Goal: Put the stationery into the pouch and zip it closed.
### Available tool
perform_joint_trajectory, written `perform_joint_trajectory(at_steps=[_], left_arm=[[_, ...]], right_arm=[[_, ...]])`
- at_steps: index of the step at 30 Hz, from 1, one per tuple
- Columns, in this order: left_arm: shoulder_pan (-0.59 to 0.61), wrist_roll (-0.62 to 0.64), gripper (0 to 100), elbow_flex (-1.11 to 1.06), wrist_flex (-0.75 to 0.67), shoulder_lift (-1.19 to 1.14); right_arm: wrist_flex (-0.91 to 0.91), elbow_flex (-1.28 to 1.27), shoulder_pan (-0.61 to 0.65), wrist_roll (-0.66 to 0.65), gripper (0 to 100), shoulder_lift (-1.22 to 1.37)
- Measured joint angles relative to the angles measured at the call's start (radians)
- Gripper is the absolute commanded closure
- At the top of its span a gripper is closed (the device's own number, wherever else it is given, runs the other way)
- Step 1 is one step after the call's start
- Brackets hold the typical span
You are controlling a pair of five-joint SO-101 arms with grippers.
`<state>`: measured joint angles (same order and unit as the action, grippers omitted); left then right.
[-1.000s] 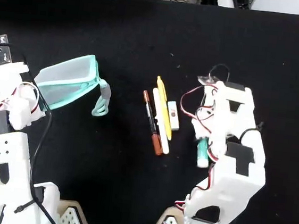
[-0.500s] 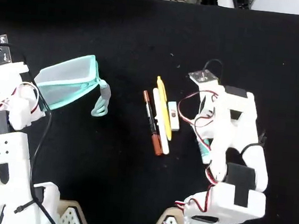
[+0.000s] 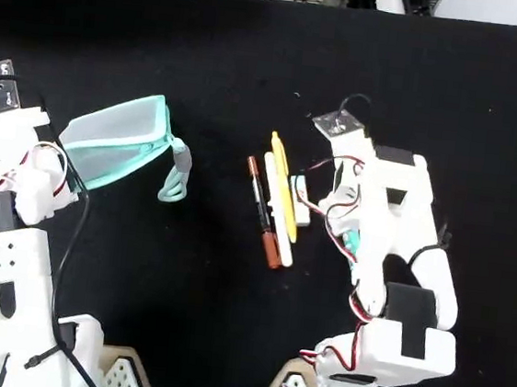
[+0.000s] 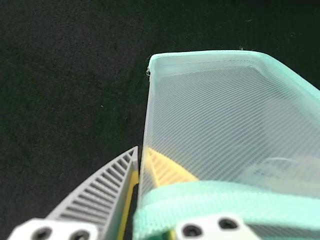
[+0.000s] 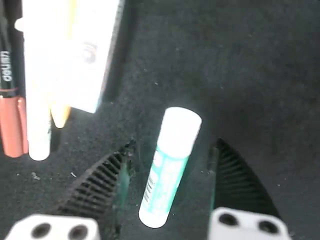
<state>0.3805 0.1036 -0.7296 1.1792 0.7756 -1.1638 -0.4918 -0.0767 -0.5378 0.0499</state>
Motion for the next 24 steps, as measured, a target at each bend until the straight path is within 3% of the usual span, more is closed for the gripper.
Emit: perform_joint_trajectory(at_steps=[11, 20, 24], left_arm=[[0.000, 0.000, 97, 0.000, 0.000, 0.000], [0.000, 0.000, 97, 0.000, 0.000, 0.000], [0.000, 0.000, 97, 0.000, 0.000, 0.000]], right_arm=[[0.068, 0.002, -0.014, 0.000, 78.0, 0.008], [0.066, 0.132, -0.014, 0.000, 79.1, 0.216], [0.066, 0.146, -0.017, 0.000, 96.1, 0.229]])
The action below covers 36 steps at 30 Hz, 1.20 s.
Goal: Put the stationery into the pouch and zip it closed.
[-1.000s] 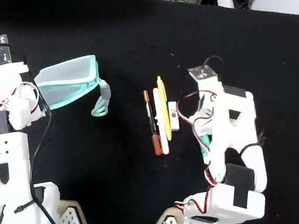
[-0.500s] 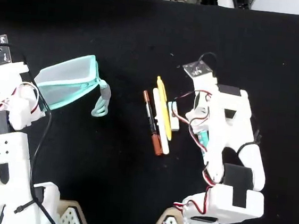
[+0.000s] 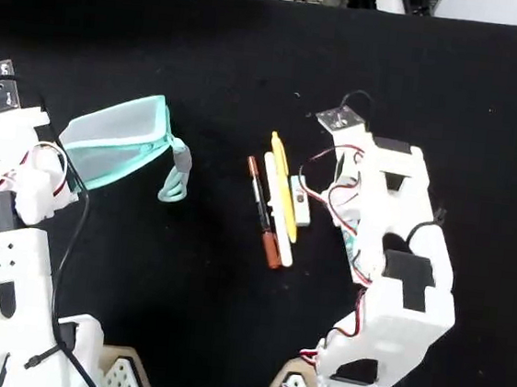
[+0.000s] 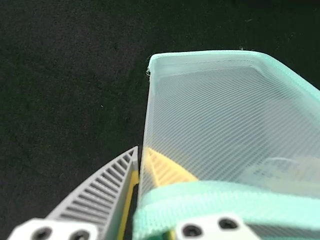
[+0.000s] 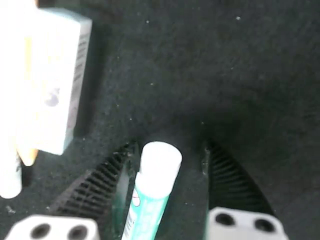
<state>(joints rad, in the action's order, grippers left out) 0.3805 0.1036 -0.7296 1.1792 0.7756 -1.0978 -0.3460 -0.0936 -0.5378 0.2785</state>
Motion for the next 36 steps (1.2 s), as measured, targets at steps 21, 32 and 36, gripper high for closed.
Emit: perform_joint_trajectory(at_steps=[21, 32, 36], left_arm=[[0.000, 0.000, 97, 0.000, 0.000, 0.000], [0.000, 0.000, 97, 0.000, 0.000, 0.000], [0.000, 0.000, 97, 0.000, 0.000, 0.000]], right_arm=[[-0.051, 0.015, 0.006, 0.000, 81.2, 0.002], [-0.038, -0.026, -0.005, -0.003, 98.6, -0.020], [-0.043, -0.046, -0.005, -0.003, 98.6, -0.055]])
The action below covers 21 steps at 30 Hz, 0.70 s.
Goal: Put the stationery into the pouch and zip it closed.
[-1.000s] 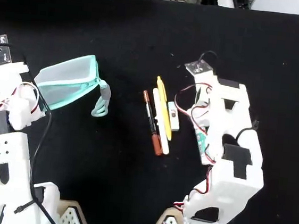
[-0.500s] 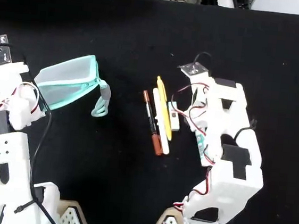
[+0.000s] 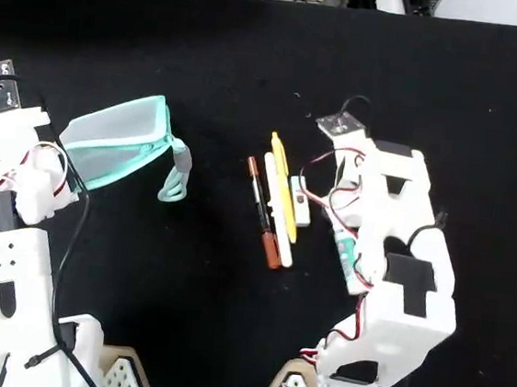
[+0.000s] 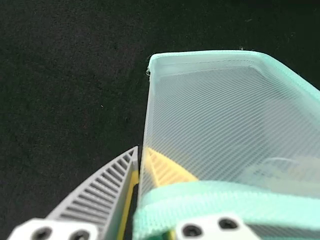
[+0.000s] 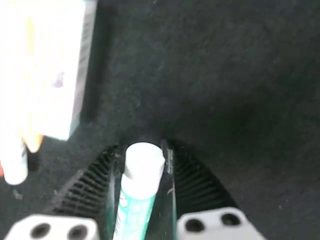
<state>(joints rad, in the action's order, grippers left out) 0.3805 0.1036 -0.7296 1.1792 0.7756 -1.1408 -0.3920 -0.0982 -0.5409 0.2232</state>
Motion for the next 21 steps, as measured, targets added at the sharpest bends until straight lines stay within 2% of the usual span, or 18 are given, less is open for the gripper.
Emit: perform_joint_trajectory(at_steps=[6, 9, 15, 21], left_arm=[[0.000, 0.000, 97, 0.000, 0.000, 0.000], [0.000, 0.000, 97, 0.000, 0.000, 0.000], [0.000, 0.000, 97, 0.000, 0.000, 0.000], [-0.006, 0.000, 97, 0.000, 0.000, 0.000]], right_arm=[[-0.026, 0.000, 0.005, 0.003, 98.6, -0.298], [-0.026, -0.002, 0.061, 0.068, 98.6, -0.529], [0.060, -0.002, 0.330, 0.232, 98.6, -0.953], [0.250, -0.040, 0.629, 0.267, 98.6, -1.085]])
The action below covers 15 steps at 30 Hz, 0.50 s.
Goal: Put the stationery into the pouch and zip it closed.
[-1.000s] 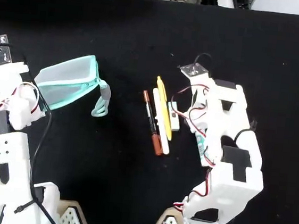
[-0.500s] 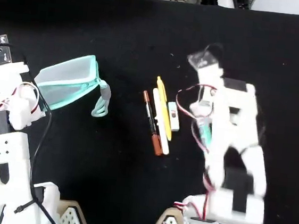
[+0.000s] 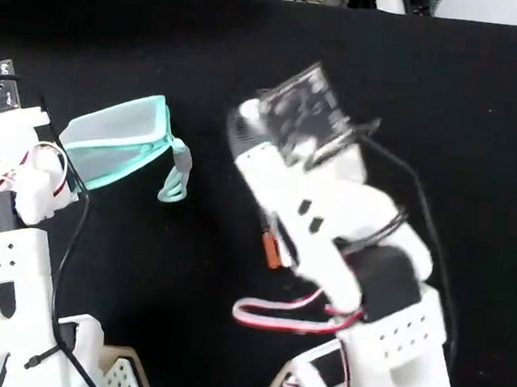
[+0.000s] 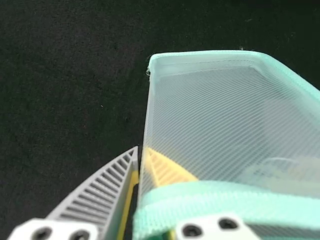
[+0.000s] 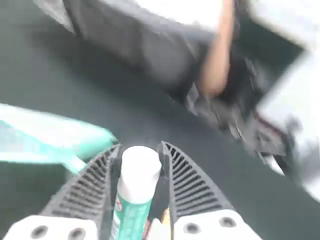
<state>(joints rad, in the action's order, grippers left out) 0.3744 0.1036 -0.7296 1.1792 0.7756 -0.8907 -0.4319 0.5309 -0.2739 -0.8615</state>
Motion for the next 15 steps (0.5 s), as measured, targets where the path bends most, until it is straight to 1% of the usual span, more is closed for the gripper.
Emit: perform_joint_trajectory(at_steps=[3, 8, 12, 15], left_arm=[[-0.051, 0.000, 97, 0.000, 0.008, 0.000], [-0.163, -0.002, 97, -0.020, 0.002, -0.002], [-0.190, -0.002, 97, -0.012, 0.000, -0.003], [-0.196, -0.002, 97, -0.012, 0.000, -0.003]], right_arm=[[0.074, -0.061, 0.081, 0.002, 98.6, -0.006], [0.103, -0.098, 0.127, 0.002, 98.6, -0.080], [0.112, -0.117, 0.204, 0.002, 98.6, -0.201], [0.167, -0.155, 0.249, 0.003, 98.6, -0.275]])
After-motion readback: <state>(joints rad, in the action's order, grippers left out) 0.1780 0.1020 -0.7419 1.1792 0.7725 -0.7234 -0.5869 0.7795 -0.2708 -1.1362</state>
